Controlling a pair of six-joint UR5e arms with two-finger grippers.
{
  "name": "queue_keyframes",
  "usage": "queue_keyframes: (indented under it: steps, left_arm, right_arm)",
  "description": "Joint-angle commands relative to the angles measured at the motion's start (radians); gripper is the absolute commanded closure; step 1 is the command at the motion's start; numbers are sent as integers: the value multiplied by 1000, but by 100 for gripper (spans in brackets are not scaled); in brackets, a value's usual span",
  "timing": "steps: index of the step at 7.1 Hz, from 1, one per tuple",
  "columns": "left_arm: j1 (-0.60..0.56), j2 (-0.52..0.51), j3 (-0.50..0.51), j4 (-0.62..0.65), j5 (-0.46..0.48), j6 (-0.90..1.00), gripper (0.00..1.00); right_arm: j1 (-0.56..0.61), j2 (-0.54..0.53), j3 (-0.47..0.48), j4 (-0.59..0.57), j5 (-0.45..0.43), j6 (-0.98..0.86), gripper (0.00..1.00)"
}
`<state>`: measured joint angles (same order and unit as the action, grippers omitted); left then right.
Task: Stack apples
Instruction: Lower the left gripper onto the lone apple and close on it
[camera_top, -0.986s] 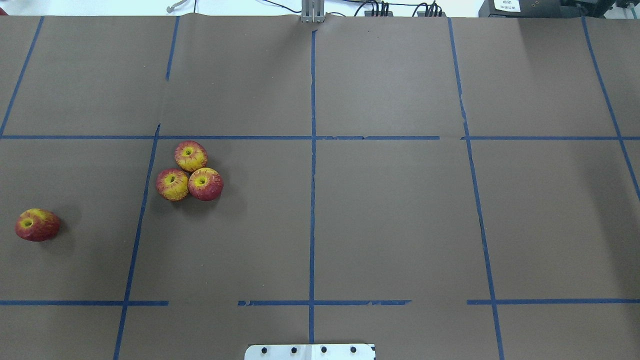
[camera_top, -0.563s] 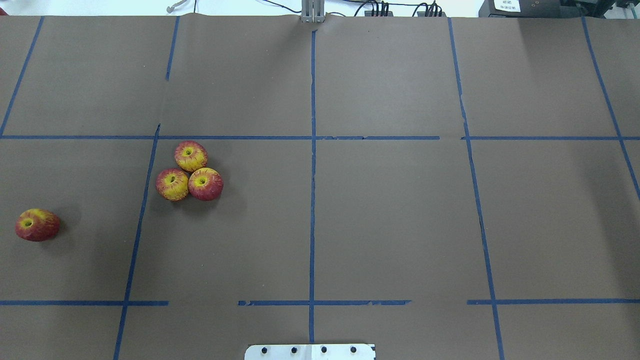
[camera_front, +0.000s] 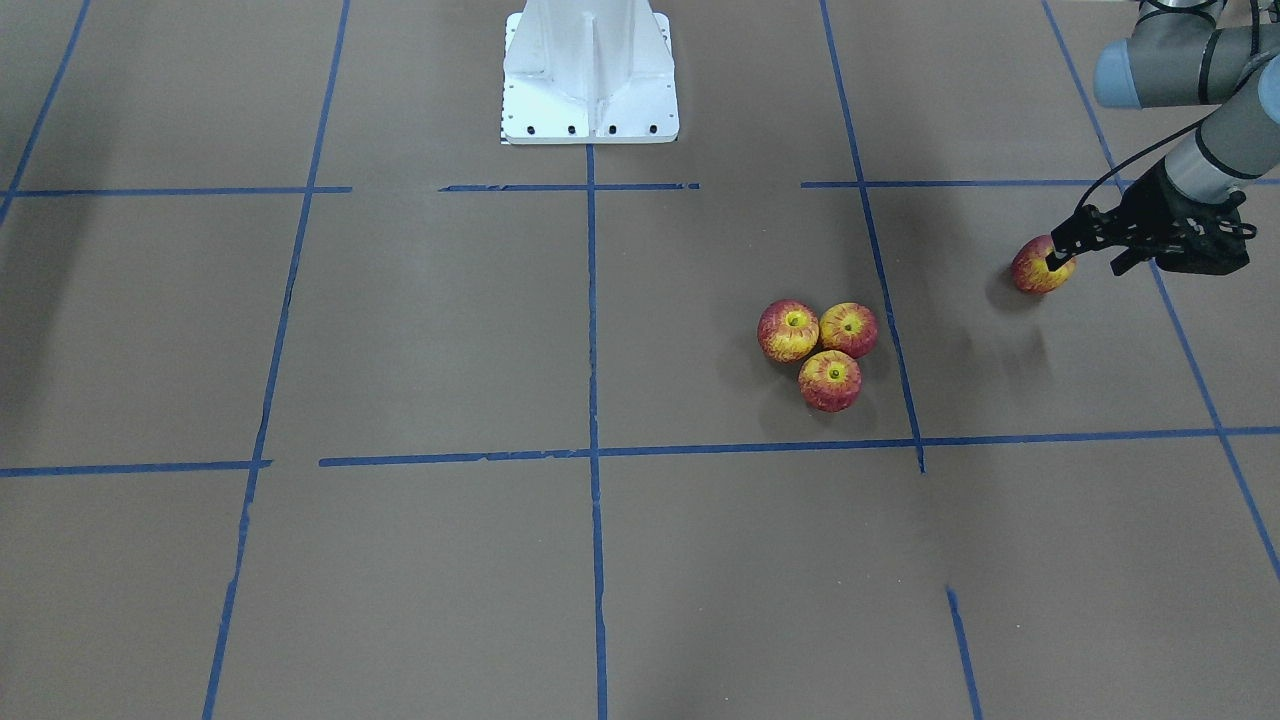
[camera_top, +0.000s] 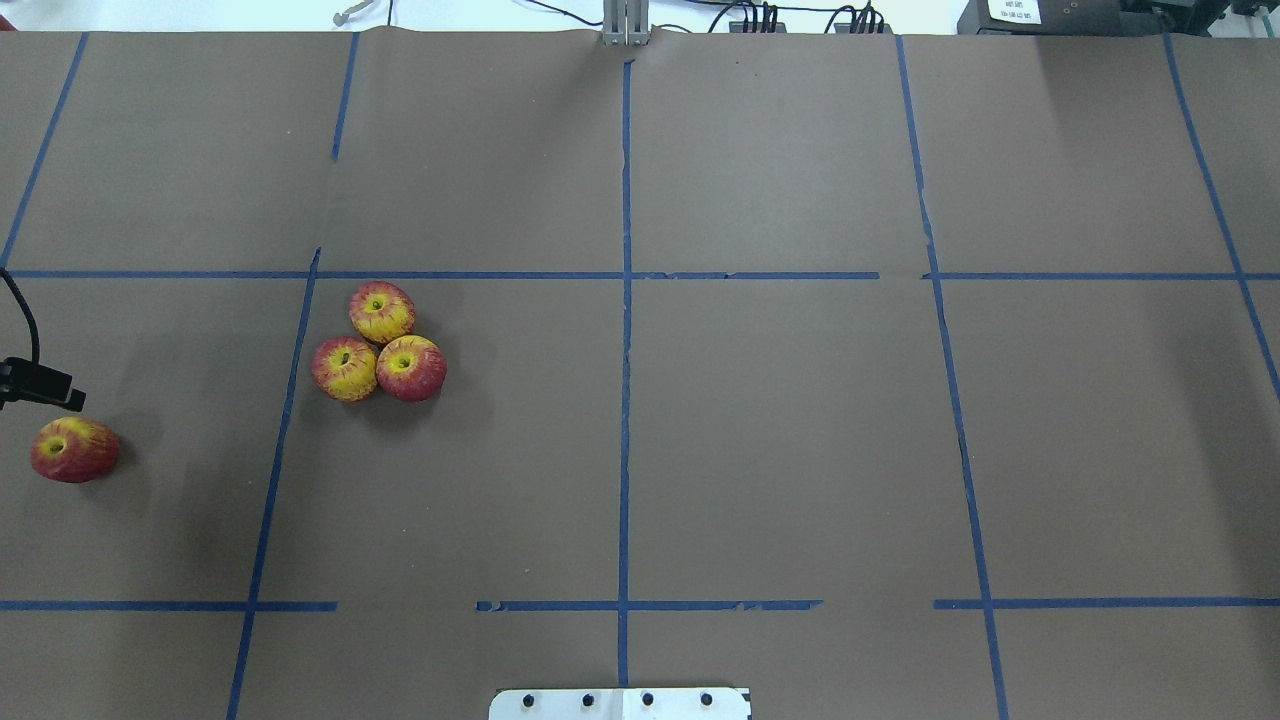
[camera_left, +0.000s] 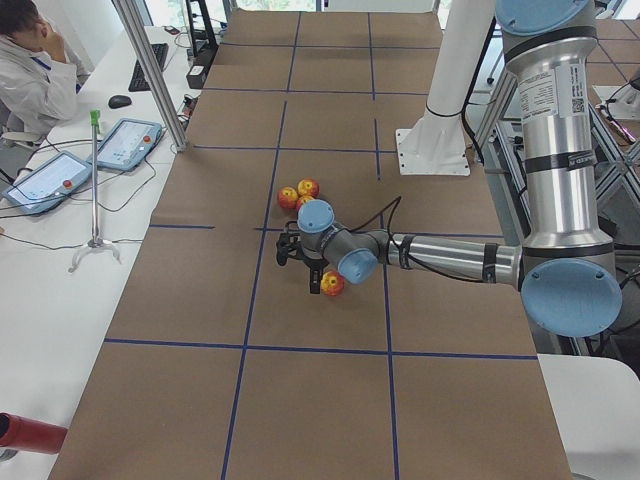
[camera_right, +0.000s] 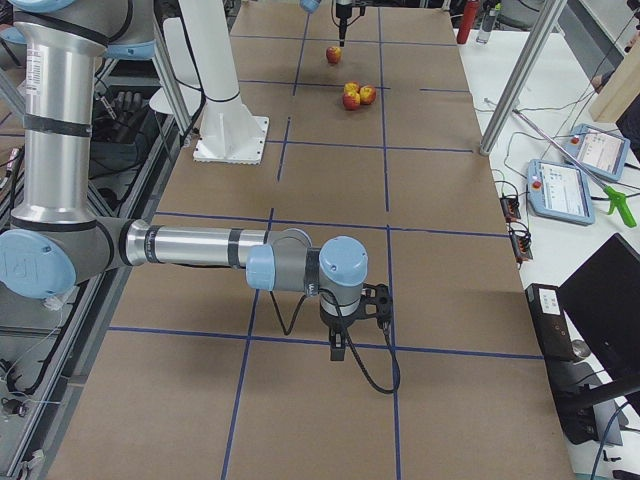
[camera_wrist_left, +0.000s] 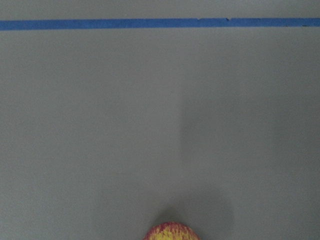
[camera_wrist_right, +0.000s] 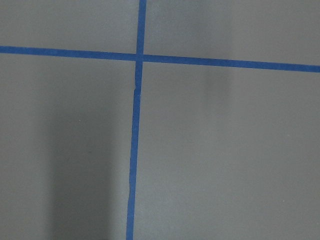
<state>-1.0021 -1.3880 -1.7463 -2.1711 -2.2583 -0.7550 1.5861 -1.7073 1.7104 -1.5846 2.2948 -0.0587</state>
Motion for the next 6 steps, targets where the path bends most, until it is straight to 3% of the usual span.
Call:
queue_keyframes:
  steps: [1,5,6]
  left_arm:
    - [45,9,13,-13,22,-20,0]
    - [120,-20,83,-32,28,-20,0]
    - [126,-22,88,-33,26,-21,16]
  right_arm:
    - [0,0,0,0,0,0,0]
    - [0,0,0,0,0,0,0]
    - [0,0,0,0,0,-1,0]
